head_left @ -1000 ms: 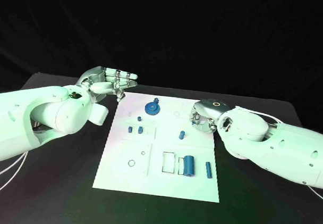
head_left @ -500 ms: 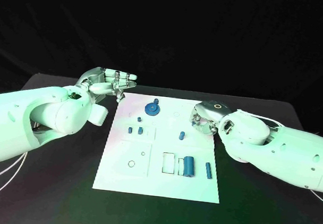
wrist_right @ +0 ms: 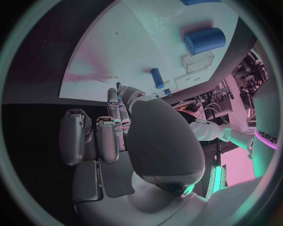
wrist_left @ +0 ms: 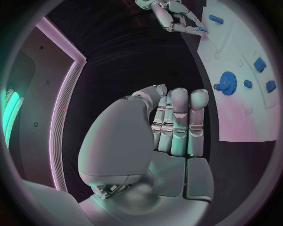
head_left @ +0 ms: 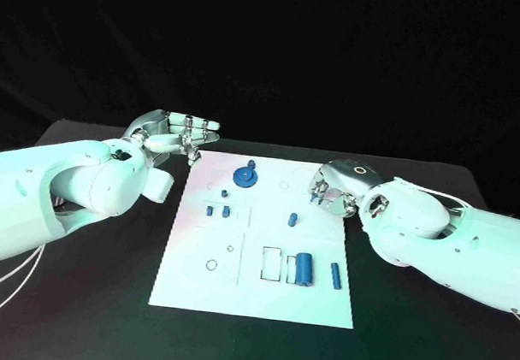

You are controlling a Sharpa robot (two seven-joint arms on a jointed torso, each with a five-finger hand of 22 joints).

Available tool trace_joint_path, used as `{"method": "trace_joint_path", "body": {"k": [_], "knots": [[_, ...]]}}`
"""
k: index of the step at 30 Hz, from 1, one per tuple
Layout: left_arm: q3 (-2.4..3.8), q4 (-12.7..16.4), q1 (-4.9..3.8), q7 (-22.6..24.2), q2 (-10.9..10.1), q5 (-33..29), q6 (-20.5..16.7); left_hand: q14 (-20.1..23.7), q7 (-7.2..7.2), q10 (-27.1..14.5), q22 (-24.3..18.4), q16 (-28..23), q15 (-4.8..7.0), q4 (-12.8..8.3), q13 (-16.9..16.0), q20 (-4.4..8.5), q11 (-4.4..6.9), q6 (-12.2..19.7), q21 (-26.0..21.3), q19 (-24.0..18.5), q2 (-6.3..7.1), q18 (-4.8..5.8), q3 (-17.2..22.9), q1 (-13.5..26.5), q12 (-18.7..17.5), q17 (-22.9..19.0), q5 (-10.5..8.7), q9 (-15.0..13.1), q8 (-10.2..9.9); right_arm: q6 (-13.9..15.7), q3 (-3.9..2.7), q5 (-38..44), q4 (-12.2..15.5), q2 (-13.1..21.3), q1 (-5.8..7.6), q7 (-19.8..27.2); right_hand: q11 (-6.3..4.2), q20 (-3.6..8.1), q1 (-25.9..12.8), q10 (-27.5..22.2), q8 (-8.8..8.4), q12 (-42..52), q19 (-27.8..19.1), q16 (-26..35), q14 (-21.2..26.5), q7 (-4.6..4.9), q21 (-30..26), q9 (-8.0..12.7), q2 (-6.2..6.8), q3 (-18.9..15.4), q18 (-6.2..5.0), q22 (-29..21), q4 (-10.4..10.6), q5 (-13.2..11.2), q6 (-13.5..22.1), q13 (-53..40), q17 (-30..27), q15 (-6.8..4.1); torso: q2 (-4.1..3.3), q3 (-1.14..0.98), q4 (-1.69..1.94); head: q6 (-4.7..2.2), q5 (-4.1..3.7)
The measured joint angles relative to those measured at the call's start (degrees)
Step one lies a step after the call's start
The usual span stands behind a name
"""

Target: Assemble the parts on the task board

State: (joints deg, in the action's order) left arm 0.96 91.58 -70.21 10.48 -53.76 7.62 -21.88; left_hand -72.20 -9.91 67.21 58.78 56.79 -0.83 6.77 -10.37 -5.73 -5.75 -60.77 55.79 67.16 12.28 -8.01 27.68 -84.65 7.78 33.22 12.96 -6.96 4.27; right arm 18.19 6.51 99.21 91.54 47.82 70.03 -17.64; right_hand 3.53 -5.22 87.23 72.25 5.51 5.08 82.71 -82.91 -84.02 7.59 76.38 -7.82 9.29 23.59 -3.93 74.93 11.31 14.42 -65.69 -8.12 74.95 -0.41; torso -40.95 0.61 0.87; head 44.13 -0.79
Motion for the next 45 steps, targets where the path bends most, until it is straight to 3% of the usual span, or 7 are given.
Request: {"method": "trace_joint_path", "body": {"k": [9, 13, 17, 23, 33, 45], "knots": [[-0.01, -0.5, 0.00, -0.1, 0.4, 0.0, 0.0, 0.0, 0.00, 0.0, 0.0, 0.0, 0.00, 0.0, 0.0, 0.00, 0.00, 0.0, 0.0, 0.0, 0.00, 0.00, 0.0, 0.0, 0.0, -0.1, 0.00, 0.0, 0.0, 1.5, -0.41, -0.9, 8.4, 2.7, 0.33, -0.1, -0.19, 0.00, -0.2, 0.2, -0.01, 0.0, 0.0, 0.0, 0.0, -0.19, 0.3, -0.1, 0.23, 0.2, 0.00, 0.0, -0.2, 0.0, -0.2, 0.0, 0.0, 0.00, 0.02, -0.02, -0.01, -0.02, 0.65], [-0.03, -0.7, 0.00, -0.1, 0.8, -0.1, 0.0, 0.0, 0.00, 0.0, 0.0, 0.0, 0.00, 0.0, 0.0, 0.00, 0.00, 0.0, 0.0, 0.0, 0.00, 0.00, 0.0, 0.0, 0.0, -0.1, 0.00, 0.0, 0.0, 2.3, -0.44, -1.2, 11.3, 1.9, 0.29, -0.1, -0.18, 0.14, -0.4, 0.2, -0.02, 0.0, 0.3, 0.0, 0.0, -0.20, 0.3, -0.1, 0.07, 0.4, 0.00, 0.0, -0.4, 0.0, -0.2, 0.0, 0.0, 0.00, 0.04, -0.02, 0.03, -0.13, 1.20], [-0.05, -0.8, 0.01, -0.1, 1.1, -0.1, 0.0, 0.0, 0.00, 0.0, 0.0, 0.0, 0.00, 0.0, 0.0, 0.00, 0.00, 0.0, 0.0, 0.0, 0.00, 0.00, 0.0, 0.0, 0.0, -0.1, 0.00, 0.0, 0.0, 3.0, -0.45, -1.4, 12.5, -0.2, 0.05, 0.1, -0.16, 0.01, -0.5, 0.2, -0.02, 0.0, 0.4, 0.0, 0.0, -0.20, 0.5, -0.1, -0.02, 0.4, 0.00, 0.0, -0.4, 0.0, -0.2, 0.0, 0.0, 0.00, 0.05, 0.02, 0.10, -0.09, 2.22], [-0.08, -0.9, 0.01, -0.1, 1.6, -0.5, 0.0, 0.0, 0.00, -0.2, 0.0, 0.0, 0.00, 0.0, 0.0, 0.00, 0.21, 0.0, 0.0, 0.0, 0.00, 0.01, 0.0, 0.0, 0.0, -0.1, 0.00, 0.0, 0.0, 3.5, -0.28, -1.6, 12.1, -4.0, -1.21, 0.5, -0.15, 0.01, -0.5, 0.2, -0.10, 0.0, 0.4, 0.0, 0.0, -0.19, 0.5, -0.1, -0.07, 0.4, 0.00, 0.0, -0.4, 0.0, -0.2, 0.0, 0.0, 0.00, 0.05, 0.05, 0.10, 0.47, 3.99], [-0.13, -1.1, 0.01, -0.1, 2.6, -0.9, 0.0, 0.0, 0.01, -0.2, 0.0, 0.0, 0.00, 0.0, 0.0, 0.00, 0.21, 0.0, 0.0, 0.0, 0.00, 0.01, 0.0, 0.0, 0.2, -0.1, 0.00, 0.0, 0.0, 3.5, 0.41, -1.7, 8.4, -9.3, -4.19, 1.3, -0.15, 0.01, -0.5, 0.2, -0.11, 0.0, 0.4, 0.0, 0.0, -0.19, 0.5, -0.1, -0.07, 0.6, 0.00, 0.0, -0.3, 0.0, -0.2, 0.0, 0.0, 0.00, -0.04, 0.08, 0.06, 1.88, 7.11], [-0.16, -1.3, 0.01, -0.1, 3.1, -1.2, 0.0, 0.0, 0.01, -0.2, 0.0, 0.0, 0.00, 0.0, 0.0, 0.00, 0.21, 0.0, 0.0, 0.0, 0.00, 0.01, 0.0, 0.0, 0.2, -0.1, 0.00, 0.0, 0.0, 3.0, 0.67, -1.7, 5.5, -12.0, -5.91, 1.8, -0.14, 0.01, -0.7, 0.2, -0.11, -0.2, 0.4, 0.0, 0.0, -0.18, 0.5, -0.1, 0.16, 0.7, 0.00, 0.0, -0.4, -0.1, -0.2, 0.1, 0.0, 0.00, -0.07, 0.05, 0.08, 2.96, 9.03]]}}
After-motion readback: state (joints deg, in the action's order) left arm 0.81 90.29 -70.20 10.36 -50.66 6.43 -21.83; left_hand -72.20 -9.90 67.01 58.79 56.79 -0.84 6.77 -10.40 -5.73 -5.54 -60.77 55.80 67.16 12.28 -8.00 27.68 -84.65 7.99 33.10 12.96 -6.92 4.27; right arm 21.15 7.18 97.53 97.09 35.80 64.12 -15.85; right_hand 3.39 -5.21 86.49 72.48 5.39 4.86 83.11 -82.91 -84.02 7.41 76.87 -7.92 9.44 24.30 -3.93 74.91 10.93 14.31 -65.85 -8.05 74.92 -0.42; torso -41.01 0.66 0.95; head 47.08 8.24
